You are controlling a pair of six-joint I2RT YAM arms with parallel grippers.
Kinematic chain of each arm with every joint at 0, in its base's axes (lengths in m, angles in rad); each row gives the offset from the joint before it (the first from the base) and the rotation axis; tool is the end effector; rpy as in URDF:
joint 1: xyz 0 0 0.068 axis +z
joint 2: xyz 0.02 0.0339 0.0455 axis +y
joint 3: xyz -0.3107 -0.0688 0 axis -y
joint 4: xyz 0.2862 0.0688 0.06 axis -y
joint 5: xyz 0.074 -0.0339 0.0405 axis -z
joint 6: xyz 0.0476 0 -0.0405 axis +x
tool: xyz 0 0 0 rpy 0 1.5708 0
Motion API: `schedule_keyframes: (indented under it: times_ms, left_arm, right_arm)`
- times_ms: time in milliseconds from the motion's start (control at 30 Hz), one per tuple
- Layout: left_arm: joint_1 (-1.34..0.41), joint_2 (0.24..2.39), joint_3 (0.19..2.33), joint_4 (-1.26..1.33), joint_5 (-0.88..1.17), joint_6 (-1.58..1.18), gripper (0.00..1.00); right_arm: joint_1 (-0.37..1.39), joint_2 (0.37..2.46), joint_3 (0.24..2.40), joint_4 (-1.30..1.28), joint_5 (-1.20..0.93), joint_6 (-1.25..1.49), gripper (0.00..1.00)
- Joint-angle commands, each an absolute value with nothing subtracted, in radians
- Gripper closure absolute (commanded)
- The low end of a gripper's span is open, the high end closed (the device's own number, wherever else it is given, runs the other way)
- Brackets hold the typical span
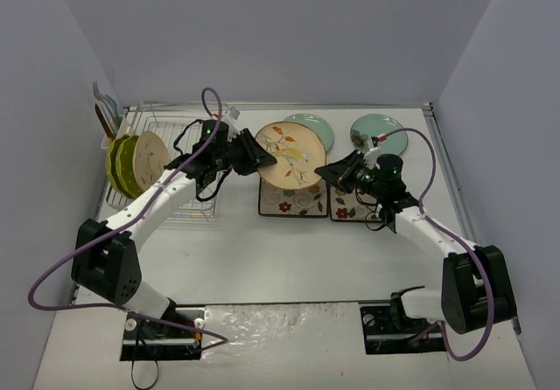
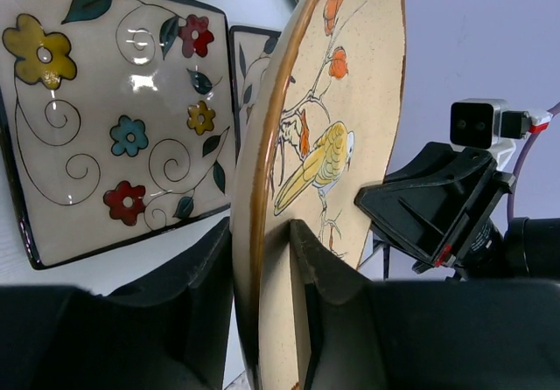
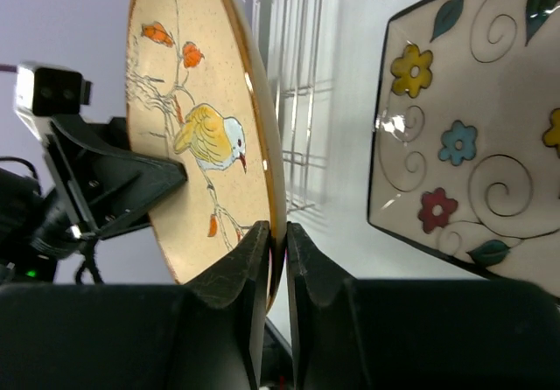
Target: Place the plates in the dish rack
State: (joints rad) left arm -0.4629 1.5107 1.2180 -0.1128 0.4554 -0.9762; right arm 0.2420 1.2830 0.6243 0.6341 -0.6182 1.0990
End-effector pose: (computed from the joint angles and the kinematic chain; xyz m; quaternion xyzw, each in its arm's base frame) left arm 0.3485 -0.1973 0.3525 -0.0863 0.8183 -0.4950 0.2789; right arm 0.2920 0.1005 0.2809 0.0901 0.7085 0.5840 0.3859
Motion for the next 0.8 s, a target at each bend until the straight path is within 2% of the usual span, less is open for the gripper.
schedule_keyframes:
  times_ms: [0, 133, 233, 333, 500, 567, 767]
  left_arm:
    - [-0.465, 1.431, 1.266, -0.091, 0.44, -0.884, 1.0]
    - [-0.46, 1.399, 1.332, -0.196, 0.405, -0.775, 1.0]
    - [-0.453, 1.376, 1.378, -0.294, 0.364, -0.691, 1.0]
    - [-0.442, 1.35, 1.435, -0.363, 0.316, -0.596, 1.0]
    - [-0.389, 1.323, 1.576, -0.593, 0.184, -0.354, 1.0]
    - [-0.371, 1.315, 1.64, -0.675, 0.053, -0.24, 1.0]
    - [-0.29, 1.339, 1.763, -0.804, -0.198, 0.017, 1.0]
  right_arm:
    - [0.246, 1.211, 0.687, 0.698, -0.65, 1.006, 0.81]
    - [0.242, 1.177, 0.701, 0.609, -0.62, 0.918, 0.43]
    - [0.24, 1.158, 0.735, 0.482, -0.591, 0.844, 0.25]
    - [0.227, 1.145, 0.762, 0.401, -0.563, 0.789, 0.13]
    - [0.197, 1.092, 0.815, 0.252, -0.516, 0.685, 0.04]
    - [0.189, 1.076, 0.831, 0.211, -0.503, 0.656, 0.01]
    - [0.186, 1.063, 0.853, 0.161, -0.481, 0.614, 0.0]
